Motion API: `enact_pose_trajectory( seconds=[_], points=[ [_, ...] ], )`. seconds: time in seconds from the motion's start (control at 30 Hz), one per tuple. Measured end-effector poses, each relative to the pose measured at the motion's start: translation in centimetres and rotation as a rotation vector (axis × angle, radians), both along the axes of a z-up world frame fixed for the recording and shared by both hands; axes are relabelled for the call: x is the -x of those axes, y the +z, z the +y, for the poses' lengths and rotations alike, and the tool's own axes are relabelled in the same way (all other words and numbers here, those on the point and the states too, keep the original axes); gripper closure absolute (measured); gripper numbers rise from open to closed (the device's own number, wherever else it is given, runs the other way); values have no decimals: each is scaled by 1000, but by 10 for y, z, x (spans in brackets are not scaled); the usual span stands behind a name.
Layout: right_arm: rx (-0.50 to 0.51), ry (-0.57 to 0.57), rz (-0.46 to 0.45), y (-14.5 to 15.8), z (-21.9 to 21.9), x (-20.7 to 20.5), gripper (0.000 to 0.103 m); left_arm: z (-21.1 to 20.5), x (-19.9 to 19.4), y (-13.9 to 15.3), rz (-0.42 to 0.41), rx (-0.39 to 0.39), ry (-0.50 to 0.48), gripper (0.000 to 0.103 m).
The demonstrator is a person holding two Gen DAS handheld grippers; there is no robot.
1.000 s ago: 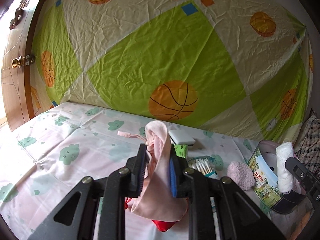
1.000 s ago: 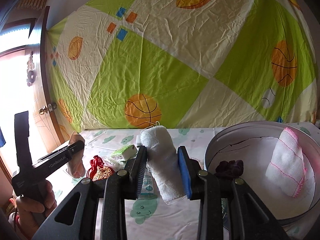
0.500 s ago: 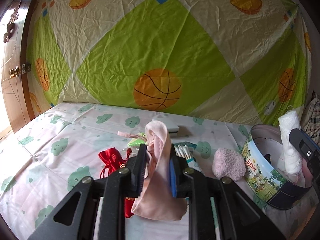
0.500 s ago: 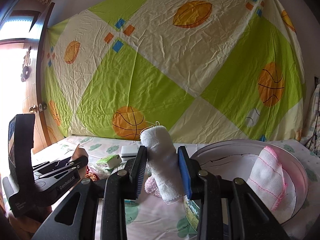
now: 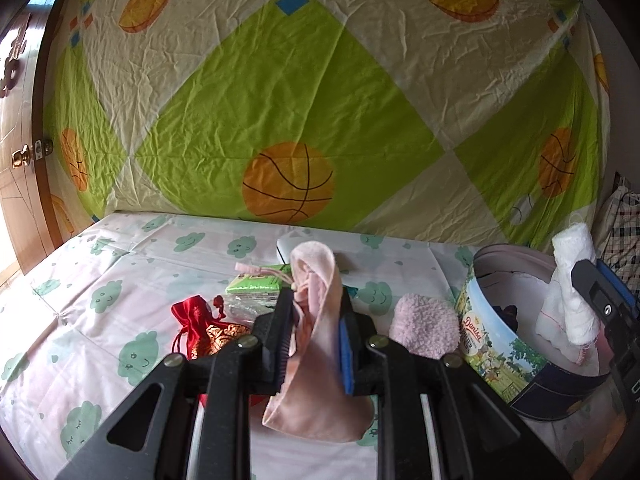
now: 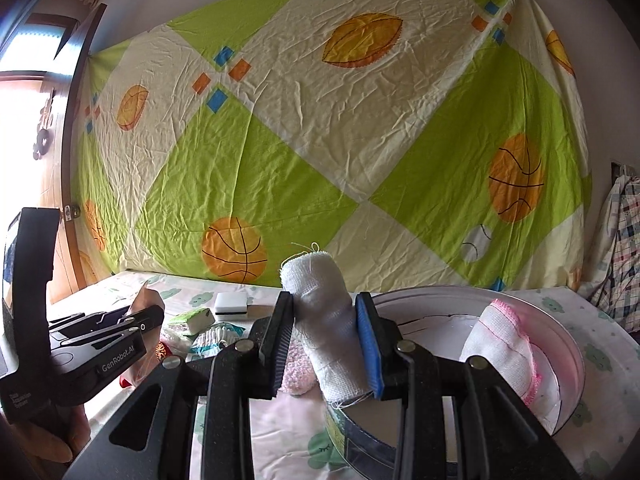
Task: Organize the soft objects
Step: 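Carry the white roll and pink pouch over the round tin, then lower the white roll into the tin and open the right tool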
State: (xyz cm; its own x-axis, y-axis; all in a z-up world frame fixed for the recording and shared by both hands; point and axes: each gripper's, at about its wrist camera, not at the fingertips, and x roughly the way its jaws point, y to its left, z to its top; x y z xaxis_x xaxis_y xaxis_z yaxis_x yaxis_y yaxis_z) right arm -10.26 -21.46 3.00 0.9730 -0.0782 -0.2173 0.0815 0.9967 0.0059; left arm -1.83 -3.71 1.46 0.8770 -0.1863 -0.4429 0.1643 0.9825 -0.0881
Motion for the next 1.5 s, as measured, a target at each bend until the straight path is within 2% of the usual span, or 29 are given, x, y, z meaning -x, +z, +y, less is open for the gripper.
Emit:
enact_pose_trajectory(
  seconds=[0.57, 1.0, 1.5],
  points=[
    [-14, -90, -41, 8, -49, 21, 69, -54, 18, 15, -38, -21, -80, 84],
    [-40, -203, -61, 14, -107, 34, 69, -103, 29, 22, -44, -21, -178, 84],
    [-56, -326, -26, 14, -166, 31, 69, -174, 29, 22, -33, -31, -291, 84]
  ],
)
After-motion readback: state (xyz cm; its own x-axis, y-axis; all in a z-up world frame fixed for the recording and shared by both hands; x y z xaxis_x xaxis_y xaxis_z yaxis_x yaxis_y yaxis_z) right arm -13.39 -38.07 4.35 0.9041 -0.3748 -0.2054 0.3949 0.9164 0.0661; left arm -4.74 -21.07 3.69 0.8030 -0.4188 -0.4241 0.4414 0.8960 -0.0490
